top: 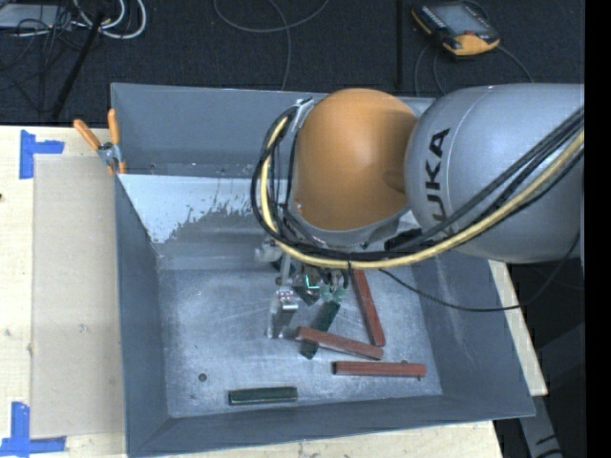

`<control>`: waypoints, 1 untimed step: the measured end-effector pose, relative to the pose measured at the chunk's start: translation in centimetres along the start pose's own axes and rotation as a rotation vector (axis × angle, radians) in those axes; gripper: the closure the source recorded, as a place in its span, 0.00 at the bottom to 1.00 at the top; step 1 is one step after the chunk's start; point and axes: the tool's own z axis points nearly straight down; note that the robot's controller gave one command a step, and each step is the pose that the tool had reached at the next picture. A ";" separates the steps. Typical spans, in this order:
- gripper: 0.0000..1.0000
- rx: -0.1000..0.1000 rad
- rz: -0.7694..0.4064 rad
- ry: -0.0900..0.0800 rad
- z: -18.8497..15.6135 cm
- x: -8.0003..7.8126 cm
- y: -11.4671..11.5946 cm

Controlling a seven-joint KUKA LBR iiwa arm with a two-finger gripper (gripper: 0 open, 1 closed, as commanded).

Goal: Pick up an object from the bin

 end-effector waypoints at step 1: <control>0.00 -0.001 0.003 -0.008 -0.4 -0.2 -0.1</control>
Offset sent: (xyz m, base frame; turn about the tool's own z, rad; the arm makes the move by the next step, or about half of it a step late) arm -0.0247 -0.0693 -0.1381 -0.0651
